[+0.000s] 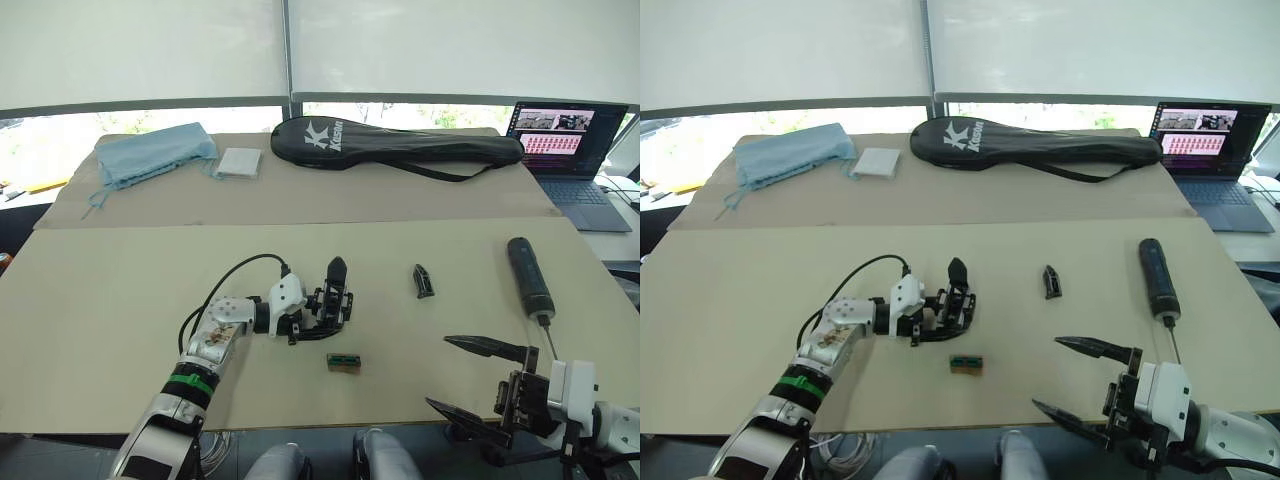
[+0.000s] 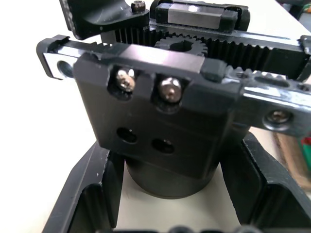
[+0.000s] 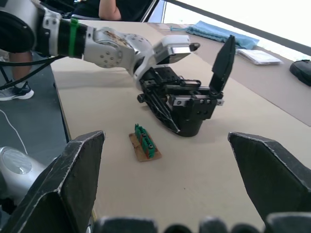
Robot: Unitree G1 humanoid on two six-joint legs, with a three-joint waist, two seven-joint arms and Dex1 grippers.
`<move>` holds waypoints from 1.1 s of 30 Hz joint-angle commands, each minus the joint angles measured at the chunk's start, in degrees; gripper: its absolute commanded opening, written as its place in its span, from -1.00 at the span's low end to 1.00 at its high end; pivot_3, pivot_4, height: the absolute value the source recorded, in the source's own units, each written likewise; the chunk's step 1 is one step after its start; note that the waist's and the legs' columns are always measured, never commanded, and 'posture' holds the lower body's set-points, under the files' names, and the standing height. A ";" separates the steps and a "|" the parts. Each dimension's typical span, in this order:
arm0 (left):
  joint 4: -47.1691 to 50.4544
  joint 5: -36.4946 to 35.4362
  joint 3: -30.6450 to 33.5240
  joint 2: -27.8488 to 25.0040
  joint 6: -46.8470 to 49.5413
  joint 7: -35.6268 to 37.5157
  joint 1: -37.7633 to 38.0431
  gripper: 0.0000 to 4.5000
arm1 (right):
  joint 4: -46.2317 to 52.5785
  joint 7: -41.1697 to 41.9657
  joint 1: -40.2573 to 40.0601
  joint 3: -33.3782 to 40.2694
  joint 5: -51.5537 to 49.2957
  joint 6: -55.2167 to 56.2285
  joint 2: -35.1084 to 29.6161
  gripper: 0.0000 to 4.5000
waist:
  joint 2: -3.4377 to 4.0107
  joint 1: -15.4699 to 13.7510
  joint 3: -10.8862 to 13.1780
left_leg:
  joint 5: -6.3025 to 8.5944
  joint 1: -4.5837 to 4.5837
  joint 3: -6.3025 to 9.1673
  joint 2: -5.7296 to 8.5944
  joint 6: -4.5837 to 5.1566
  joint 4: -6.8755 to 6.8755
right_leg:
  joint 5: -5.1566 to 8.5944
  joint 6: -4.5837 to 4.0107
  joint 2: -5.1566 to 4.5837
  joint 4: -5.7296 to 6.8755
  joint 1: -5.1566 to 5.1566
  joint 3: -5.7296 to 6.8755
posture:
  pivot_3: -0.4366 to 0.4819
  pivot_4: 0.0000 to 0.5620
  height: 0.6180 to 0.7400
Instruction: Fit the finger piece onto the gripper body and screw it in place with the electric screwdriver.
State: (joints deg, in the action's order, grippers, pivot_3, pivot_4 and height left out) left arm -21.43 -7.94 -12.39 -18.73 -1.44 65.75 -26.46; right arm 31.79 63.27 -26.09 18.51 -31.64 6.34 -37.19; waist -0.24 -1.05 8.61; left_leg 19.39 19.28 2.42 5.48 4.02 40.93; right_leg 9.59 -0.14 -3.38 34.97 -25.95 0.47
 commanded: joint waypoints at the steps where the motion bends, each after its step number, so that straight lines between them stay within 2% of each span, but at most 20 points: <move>1: 4.74 1.05 -0.77 -0.06 1.85 -3.04 1.49 0.03 | 0.36 -0.06 1.27 0.00 -0.09 1.63 0.00 1.00 | 0.00 -0.08 0.00 | 0.00 0.00 0.00 0.00 0.00 0.00 | 0.00 0.00 0.00 0.00 0.00 0.00 | -0.05 -0.47 1.00; 10: 3.73 1.33 -1.61 -0.56 2.25 -4.46 4.18 0.03 | 0.77 0.07 1.20 0.36 -0.31 1.16 -0.24 1.00 | 0.01 -0.49 -0.01 | 0.00 -0.02 0.00 0.00 -0.01 -0.01 | 0.00 0.00 0.00 -0.02 0.02 0.00 | -0.05 -0.47 1.00; 14: 3.73 1.55 -1.22 -1.79 1.20 -4.53 5.07 0.88 | 1.12 -0.17 0.68 1.46 -0.90 0.73 -0.47 1.00 | 0.04 -0.39 -0.03 | 0.00 -0.03 -0.01 0.00 -0.01 -0.02 | 0.00 0.00 0.00 -0.01 0.02 0.00 | -0.05 -0.47 1.00; 15: 4.05 1.29 -0.87 -2.44 1.01 -4.20 5.49 0.97 | 1.32 -0.42 0.25 2.16 -1.22 0.43 -0.54 1.00 | 0.05 -0.30 -0.03 | 0.00 -0.04 0.00 0.00 -0.01 -0.02 | 0.00 0.00 0.00 -0.01 0.02 0.00 | -0.05 -0.47 1.00; 20: 4.62 -2.25 3.87 -6.98 -1.39 -2.33 7.65 0.97 | 2.25 -2.58 -4.23 6.72 -1.50 -0.19 0.46 1.00 | 0.12 0.38 -0.07 | -0.01 -0.08 -0.01 0.00 -0.04 -0.11 | 0.01 -0.01 0.00 0.01 0.01 -0.03 | -0.05 -0.47 1.00; 24: 6.42 -12.29 11.72 -13.47 -1.31 6.34 10.95 0.97 | 4.02 -6.13 -10.52 10.68 -1.93 -0.76 3.56 1.00 | 0.12 0.45 -0.07 | -0.06 -0.05 -0.01 -0.05 -0.13 -0.20 | 0.04 -0.06 0.05 0.05 -0.14 -0.03 | -0.05 -0.47 1.00; 27: 11.22 -20.00 14.91 -16.23 3.54 11.89 12.41 0.97 | 4.82 -9.19 -12.80 11.78 -2.49 -2.28 5.43 1.00 | 0.14 0.07 -0.05 | -0.07 0.00 0.00 -0.08 -0.17 -0.20 | 0.06 -0.10 0.04 0.06 -0.17 0.02 | -0.05 -0.47 1.00; 30: 15.03 -22.18 18.11 -18.94 5.73 11.22 10.62 0.97 | 6.61 -17.99 -14.42 12.21 0.60 -9.73 6.18 1.00 | 0.13 -0.74 -0.05 | 0.05 -0.06 0.00 -0.05 0.01 -0.04 | 0.06 -0.07 -0.04 0.00 0.02 0.07 | -0.05 -0.47 1.00; 33: 18.62 -24.55 19.54 -20.57 9.19 10.84 9.85 0.97 | 8.31 -21.52 -12.62 12.20 -0.81 -15.21 4.52 1.00 | 0.08 -0.93 -0.05 | 0.05 -0.04 -0.01 -0.04 0.01 -0.04 | 0.06 -0.07 -0.02 0.00 -0.01 0.08 | -0.05 -0.47 1.00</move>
State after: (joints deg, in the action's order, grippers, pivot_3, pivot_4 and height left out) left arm -5.91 -30.37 5.51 -38.58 6.54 76.86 -15.60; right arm 37.28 43.64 -39.14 28.74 -31.19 -6.65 -31.68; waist -0.16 -1.97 8.55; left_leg 19.44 19.25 2.40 5.45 4.02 40.87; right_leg 9.65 -0.21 -3.39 34.97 -25.99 0.54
